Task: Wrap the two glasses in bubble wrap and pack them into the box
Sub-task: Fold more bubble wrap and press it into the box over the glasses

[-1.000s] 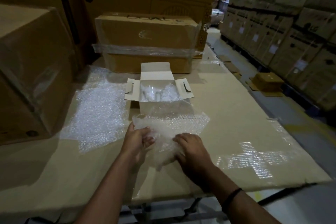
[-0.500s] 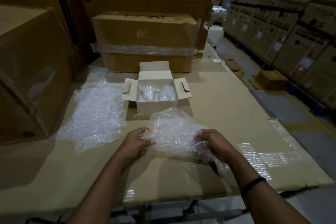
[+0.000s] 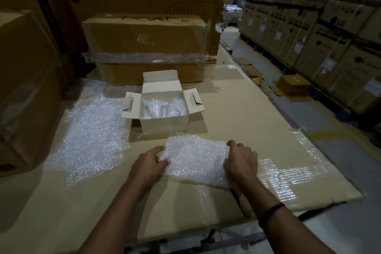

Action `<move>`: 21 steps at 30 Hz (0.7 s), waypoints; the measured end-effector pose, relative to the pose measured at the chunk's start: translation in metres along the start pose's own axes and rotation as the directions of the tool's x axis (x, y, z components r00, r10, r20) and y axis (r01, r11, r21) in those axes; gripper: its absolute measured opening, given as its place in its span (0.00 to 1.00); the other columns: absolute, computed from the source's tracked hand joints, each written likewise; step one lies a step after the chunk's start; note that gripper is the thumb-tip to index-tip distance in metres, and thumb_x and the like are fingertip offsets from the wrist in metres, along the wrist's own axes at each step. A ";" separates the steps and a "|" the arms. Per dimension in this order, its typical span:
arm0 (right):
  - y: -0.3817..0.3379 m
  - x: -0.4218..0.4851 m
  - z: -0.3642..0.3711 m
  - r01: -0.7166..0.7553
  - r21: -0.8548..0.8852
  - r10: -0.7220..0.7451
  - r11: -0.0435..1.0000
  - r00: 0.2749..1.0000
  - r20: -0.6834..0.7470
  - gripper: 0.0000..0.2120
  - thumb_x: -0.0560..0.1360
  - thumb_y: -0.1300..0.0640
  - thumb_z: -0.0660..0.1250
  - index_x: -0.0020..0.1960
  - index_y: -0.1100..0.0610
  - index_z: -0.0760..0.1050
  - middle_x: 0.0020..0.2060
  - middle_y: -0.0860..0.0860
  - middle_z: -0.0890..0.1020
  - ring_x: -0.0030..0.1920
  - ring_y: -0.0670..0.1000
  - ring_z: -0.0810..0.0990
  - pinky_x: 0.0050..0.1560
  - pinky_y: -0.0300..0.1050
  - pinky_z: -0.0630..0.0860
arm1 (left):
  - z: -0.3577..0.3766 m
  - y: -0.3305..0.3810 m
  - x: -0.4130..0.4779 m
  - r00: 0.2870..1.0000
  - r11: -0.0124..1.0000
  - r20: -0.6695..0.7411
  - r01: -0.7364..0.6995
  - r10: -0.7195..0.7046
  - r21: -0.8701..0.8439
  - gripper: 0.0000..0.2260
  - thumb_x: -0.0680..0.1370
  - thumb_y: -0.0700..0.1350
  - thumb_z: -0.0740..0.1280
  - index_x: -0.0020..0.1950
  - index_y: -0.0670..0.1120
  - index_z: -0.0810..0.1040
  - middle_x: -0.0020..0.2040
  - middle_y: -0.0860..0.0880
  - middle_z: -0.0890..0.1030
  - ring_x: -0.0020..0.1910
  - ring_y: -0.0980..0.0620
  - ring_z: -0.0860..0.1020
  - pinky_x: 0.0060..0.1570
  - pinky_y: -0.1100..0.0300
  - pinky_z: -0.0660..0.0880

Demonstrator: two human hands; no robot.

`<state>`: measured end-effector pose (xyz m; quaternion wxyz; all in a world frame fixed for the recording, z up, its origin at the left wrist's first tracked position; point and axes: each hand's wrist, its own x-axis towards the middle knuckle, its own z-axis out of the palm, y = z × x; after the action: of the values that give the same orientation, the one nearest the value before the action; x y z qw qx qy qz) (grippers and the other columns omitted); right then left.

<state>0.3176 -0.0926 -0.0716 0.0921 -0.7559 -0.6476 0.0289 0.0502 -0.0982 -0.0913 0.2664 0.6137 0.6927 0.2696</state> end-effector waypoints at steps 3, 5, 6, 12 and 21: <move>-0.005 -0.005 -0.002 0.261 0.031 -0.258 0.965 0.964 -0.066 0.20 0.76 0.45 0.65 0.66 0.48 0.72 0.65 0.49 0.75 0.63 0.52 0.72 0.62 0.49 0.65 | 0.000 -0.010 -0.003 0.999 0.977 -0.008 -0.050 0.049 -0.209 0.29 0.71 0.58 0.74 0.70 0.63 0.67 0.61 0.55 0.75 0.54 0.52 0.78 0.50 0.46 0.80; -0.009 -0.011 -0.001 0.464 0.032 -0.465 0.885 0.885 0.029 0.28 0.73 0.32 0.60 0.66 0.48 0.74 0.66 0.48 0.75 0.65 0.52 0.71 0.64 0.50 0.64 | -0.006 -0.021 -0.004 0.973 0.966 0.039 -0.219 0.226 -0.134 0.30 0.66 0.68 0.72 0.66 0.67 0.70 0.68 0.58 0.67 0.66 0.51 0.68 0.61 0.44 0.73; -0.010 -0.014 0.000 0.528 -0.006 -0.523 0.849 0.843 0.127 0.34 0.69 0.27 0.57 0.66 0.48 0.73 0.65 0.48 0.75 0.64 0.52 0.72 0.63 0.51 0.64 | -0.008 -0.027 -0.003 0.947 0.952 0.106 -0.305 0.303 -0.004 0.33 0.62 0.74 0.69 0.65 0.67 0.71 0.69 0.57 0.66 0.69 0.51 0.64 0.65 0.43 0.69; -0.018 -0.006 -0.003 0.590 -0.077 -0.559 0.803 0.793 0.242 0.15 0.76 0.43 0.61 0.55 0.51 0.76 0.54 0.50 0.81 0.56 0.56 0.77 0.55 0.50 0.65 | -0.005 -0.036 -0.004 0.933 0.921 0.116 -0.357 0.342 0.157 0.18 0.68 0.63 0.69 0.52 0.55 0.84 0.73 0.54 0.67 0.73 0.52 0.59 0.69 0.48 0.65; -0.016 0.032 -0.027 0.377 0.284 -0.448 0.882 0.857 0.253 0.17 0.81 0.43 0.56 0.62 0.50 0.75 0.45 0.53 0.85 0.51 0.57 0.80 0.49 0.47 0.74 | -0.019 0.013 0.014 0.993 0.961 -0.032 -0.120 0.116 -0.248 0.14 0.79 0.47 0.67 0.34 0.47 0.77 0.29 0.49 0.79 0.29 0.50 0.78 0.36 0.52 0.76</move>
<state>0.3113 -0.0614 -0.0400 0.0777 -0.5690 -0.7938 0.2002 0.0448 -0.0837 -0.0693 0.3188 0.6130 0.6179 0.3753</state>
